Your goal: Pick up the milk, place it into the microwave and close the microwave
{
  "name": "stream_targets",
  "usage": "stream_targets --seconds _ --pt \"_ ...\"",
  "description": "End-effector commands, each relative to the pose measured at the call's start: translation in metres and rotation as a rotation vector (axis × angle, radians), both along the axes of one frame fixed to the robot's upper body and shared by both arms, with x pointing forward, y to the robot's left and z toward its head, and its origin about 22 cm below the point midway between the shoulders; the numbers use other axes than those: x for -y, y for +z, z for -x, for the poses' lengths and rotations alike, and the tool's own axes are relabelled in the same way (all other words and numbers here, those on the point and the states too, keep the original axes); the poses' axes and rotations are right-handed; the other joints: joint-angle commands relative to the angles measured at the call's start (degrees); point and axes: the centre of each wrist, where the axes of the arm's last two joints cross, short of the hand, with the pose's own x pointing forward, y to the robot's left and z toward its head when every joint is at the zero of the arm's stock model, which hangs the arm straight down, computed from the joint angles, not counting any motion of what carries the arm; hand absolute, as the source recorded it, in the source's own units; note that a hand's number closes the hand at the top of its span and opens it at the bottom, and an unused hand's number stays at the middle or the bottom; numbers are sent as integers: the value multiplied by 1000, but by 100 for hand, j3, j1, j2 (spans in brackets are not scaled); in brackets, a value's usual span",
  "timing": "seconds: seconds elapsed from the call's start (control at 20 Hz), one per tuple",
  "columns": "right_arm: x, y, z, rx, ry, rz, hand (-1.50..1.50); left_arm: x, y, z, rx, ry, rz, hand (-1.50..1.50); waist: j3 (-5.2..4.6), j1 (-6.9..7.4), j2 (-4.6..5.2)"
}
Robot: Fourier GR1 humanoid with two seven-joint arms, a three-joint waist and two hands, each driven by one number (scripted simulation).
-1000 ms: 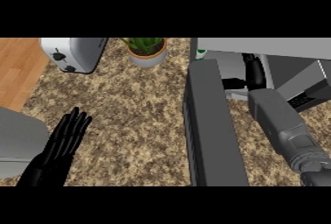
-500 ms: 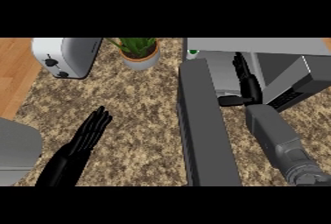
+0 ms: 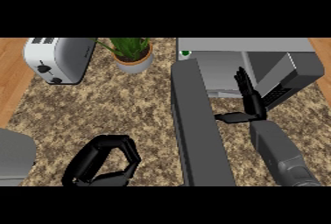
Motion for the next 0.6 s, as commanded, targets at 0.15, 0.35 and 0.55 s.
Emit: stream_targets --seconds 0.15,0.35,0.55 --pt "15 -27 37 15 49 -34 -150 20 -15 -21 4 -11 -83 150 -10 -148 -64" --pt "38 -21 43 14 52 -31 -150 48 -35 -27 -35 -132 -192 150 -16 -245 -80" --pt "51 -21 62 30 54 0 -150 71 -48 -34 -90 -208 -201 150 -21 -311 -87"
